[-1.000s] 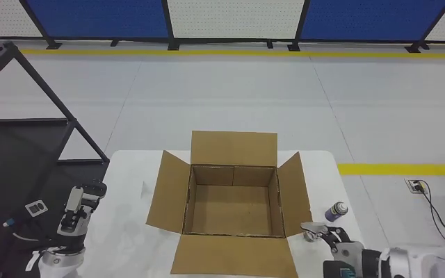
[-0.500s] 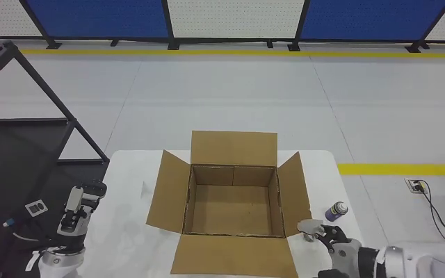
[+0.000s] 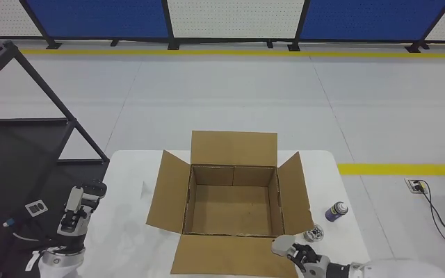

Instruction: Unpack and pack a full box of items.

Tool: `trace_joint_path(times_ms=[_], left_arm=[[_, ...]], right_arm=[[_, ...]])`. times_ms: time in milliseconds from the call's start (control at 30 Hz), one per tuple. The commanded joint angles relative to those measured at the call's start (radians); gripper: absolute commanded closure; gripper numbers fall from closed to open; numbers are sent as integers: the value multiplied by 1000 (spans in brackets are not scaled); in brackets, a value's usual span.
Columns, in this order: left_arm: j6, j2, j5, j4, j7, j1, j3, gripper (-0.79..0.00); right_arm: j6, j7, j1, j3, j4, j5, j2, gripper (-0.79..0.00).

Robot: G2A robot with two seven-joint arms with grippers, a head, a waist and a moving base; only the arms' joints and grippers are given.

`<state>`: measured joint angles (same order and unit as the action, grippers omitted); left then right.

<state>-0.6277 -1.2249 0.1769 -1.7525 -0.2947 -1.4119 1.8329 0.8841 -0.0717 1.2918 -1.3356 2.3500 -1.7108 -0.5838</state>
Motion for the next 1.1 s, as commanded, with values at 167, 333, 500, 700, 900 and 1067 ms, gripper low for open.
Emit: trace_joint_path(times_ms=[167,333,500,700,900,1067], left_arm=[[0,0,0,0,0,0,0,-785],[0,0,0,0,0,0,0,-785],[0,0,0,0,0,0,0,-785],[0,0,0,0,0,0,0,-785],[0,0,0,0,0,0,0,-785],[0,0,0,0,0,0,0,-785]], right_arm=[[-49,-47,21,34,0,-61,-9,-277],[-54,-83,24,40,0,-55,-16,0],[-43,-97,16,45,0,-53,-22,0],[-36,-92,-2,52,0,-59,-29,0],[-35,-86,-11,49,0,-44,-36,0],[-13,-145,-1,13,0,82,-41,0]])
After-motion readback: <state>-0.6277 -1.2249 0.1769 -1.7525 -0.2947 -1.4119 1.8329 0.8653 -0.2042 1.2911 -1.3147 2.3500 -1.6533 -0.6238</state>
